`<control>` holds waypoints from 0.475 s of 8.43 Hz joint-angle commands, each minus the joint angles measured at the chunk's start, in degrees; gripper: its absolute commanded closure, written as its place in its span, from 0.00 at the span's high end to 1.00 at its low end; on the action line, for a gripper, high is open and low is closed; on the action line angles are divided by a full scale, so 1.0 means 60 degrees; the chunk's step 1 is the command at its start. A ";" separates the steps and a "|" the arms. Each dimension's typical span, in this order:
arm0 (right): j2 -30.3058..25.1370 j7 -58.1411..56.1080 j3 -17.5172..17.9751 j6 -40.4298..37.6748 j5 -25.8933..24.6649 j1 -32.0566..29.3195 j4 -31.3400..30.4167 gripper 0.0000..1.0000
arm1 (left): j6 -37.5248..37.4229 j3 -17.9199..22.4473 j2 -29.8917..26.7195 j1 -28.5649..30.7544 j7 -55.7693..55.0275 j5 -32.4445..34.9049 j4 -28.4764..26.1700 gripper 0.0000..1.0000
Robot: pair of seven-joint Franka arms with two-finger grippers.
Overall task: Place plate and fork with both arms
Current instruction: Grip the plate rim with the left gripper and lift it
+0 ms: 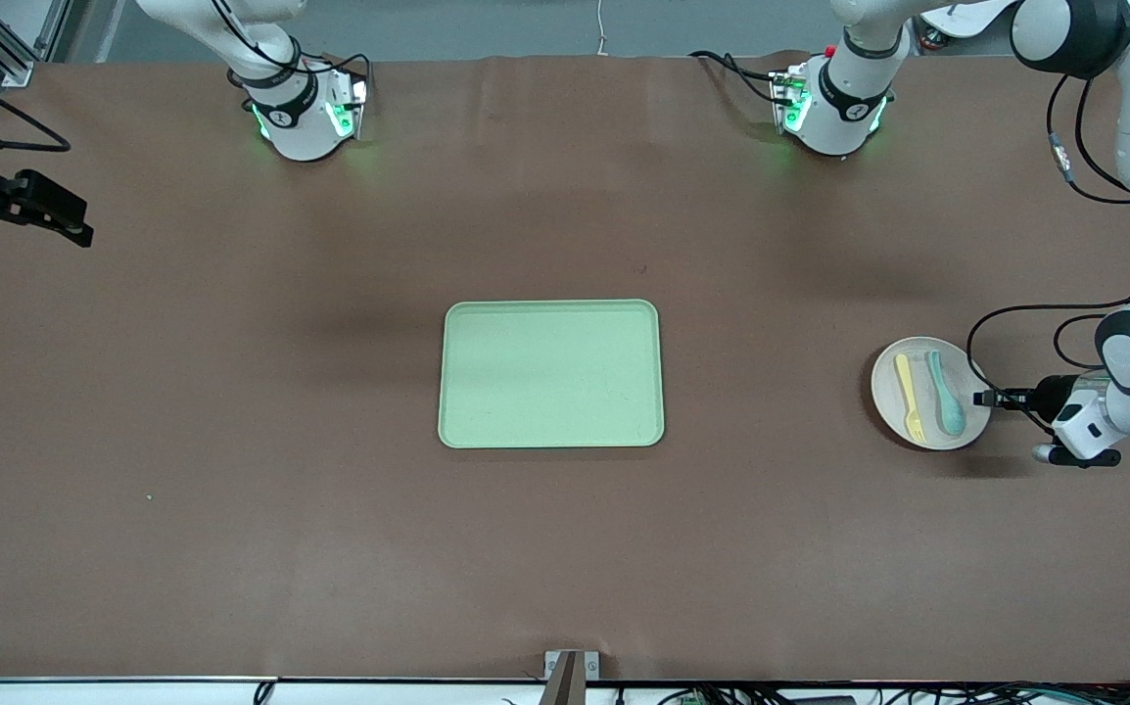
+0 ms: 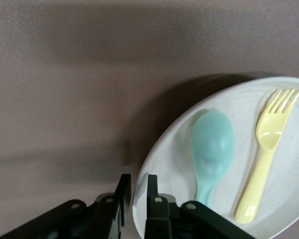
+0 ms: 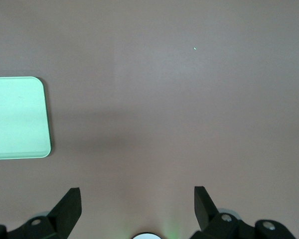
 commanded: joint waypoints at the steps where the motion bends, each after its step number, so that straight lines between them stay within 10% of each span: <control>1: -0.0070 0.0039 -0.0029 0.0051 0.0045 0.0026 -0.0107 1.00 | 0.0124 -0.0073 -0.0047 0.0039 0.0199 -0.0139 -0.0055 0.10; 4: -0.0070 -0.0033 -0.0015 0.0066 0.0031 0.0025 -0.0136 1.00 | 0.0124 -0.0073 -0.0105 -0.0064 0.0388 -0.0110 -0.0055 0.00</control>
